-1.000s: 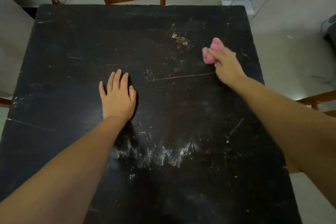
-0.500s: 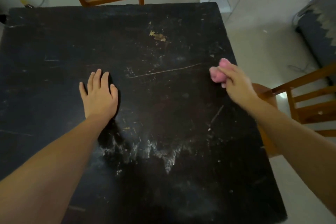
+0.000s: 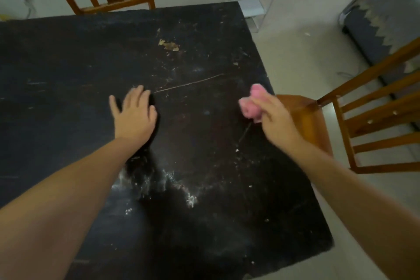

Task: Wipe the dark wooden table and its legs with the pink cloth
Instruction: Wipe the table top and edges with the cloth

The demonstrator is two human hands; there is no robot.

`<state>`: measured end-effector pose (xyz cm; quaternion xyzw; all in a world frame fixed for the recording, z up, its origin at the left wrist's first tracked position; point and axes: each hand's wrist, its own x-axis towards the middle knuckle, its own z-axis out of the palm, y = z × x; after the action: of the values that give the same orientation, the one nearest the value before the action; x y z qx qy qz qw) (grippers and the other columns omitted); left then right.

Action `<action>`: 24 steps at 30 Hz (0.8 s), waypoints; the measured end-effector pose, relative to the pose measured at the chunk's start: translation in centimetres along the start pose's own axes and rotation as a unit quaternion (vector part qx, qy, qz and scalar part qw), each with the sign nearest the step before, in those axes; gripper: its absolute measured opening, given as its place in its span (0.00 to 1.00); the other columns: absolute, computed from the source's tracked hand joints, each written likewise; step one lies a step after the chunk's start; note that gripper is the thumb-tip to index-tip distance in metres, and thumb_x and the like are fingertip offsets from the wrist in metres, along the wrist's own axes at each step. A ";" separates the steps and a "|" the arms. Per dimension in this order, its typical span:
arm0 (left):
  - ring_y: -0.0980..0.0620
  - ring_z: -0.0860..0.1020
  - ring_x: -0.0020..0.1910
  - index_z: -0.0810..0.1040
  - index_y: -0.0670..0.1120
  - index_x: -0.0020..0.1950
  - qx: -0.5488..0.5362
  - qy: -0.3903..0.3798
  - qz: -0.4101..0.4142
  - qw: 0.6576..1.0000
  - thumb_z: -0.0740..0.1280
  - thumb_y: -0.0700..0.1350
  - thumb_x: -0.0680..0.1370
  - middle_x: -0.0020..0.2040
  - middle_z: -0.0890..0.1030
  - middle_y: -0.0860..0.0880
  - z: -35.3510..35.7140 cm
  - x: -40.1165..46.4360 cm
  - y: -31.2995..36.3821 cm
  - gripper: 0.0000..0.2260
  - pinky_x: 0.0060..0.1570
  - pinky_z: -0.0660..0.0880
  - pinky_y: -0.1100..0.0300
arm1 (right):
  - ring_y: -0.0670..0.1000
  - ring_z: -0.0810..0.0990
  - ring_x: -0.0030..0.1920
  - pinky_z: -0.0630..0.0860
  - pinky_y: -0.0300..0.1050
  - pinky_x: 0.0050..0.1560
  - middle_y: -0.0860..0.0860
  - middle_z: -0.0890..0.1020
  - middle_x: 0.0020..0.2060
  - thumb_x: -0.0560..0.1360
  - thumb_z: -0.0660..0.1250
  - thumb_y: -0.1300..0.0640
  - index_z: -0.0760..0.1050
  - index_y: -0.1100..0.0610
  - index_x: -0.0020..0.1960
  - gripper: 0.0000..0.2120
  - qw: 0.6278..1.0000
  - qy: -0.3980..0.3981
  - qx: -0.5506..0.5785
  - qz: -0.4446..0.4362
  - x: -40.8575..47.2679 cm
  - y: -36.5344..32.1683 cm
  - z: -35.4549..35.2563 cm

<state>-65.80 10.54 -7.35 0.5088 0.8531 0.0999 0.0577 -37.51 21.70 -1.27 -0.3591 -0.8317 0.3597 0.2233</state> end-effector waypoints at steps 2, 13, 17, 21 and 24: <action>0.48 0.60 0.72 0.66 0.44 0.70 -0.005 -0.021 0.078 0.997 0.55 0.48 0.79 0.72 0.64 0.46 1.2 -0.6 3.7 0.20 0.69 0.43 0.39 | 0.58 0.77 0.47 0.69 0.45 0.64 0.64 0.77 0.43 0.80 0.57 0.66 0.74 0.67 0.46 0.09 0.988 0.010 0.040 0.149 0.1 2.9 -0.3; 0.51 0.52 0.74 0.61 0.46 0.73 0.004 -0.044 0.133 0.990 0.53 0.48 0.80 0.75 0.58 0.49 2.4 -1.8 7.6 0.20 0.71 0.42 0.45 | 0.51 0.66 0.71 0.61 0.42 0.73 0.57 0.68 0.71 0.81 0.53 0.66 0.74 0.54 0.64 0.17 0.994 -0.103 0.019 -0.022 -13.8 -2.9 5.9; 0.51 0.50 0.75 0.59 0.47 0.73 0.014 -0.048 0.131 0.990 0.51 0.49 0.81 0.75 0.57 0.49 2.4 -1.9 7.6 0.21 0.72 0.42 0.46 | 0.57 0.57 0.75 0.53 0.49 0.75 0.60 0.62 0.74 0.76 0.55 0.73 0.68 0.53 0.69 0.26 0.987 0.028 -0.063 0.144 -10.2 3.4 0.5; 0.52 0.49 0.75 0.56 0.48 0.74 0.030 -0.093 0.133 0.986 0.49 0.51 0.81 0.76 0.54 0.50 1.7 -1.8 7.4 0.22 0.72 0.43 0.46 | 0.54 0.59 0.74 0.53 0.53 0.76 0.53 0.65 0.72 0.77 0.53 0.67 0.67 0.49 0.70 0.25 0.995 -0.030 -0.048 0.086 -14.7 1.9 5.8; 0.52 0.52 0.74 0.57 0.48 0.74 0.022 -0.110 0.118 0.987 0.48 0.52 0.81 0.75 0.57 0.50 0.0 -3.3 7.2 0.21 0.72 0.42 0.46 | 0.46 0.55 0.76 0.51 0.46 0.77 0.47 0.60 0.75 0.78 0.55 0.71 0.63 0.48 0.73 0.28 0.995 -0.094 -0.016 -0.027 -18.5 -2.5 9.5</action>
<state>-58.06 10.94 -5.74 0.6152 0.7774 0.0308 0.1276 -32.68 2.27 -7.57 -0.3047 -0.8642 0.3722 0.1478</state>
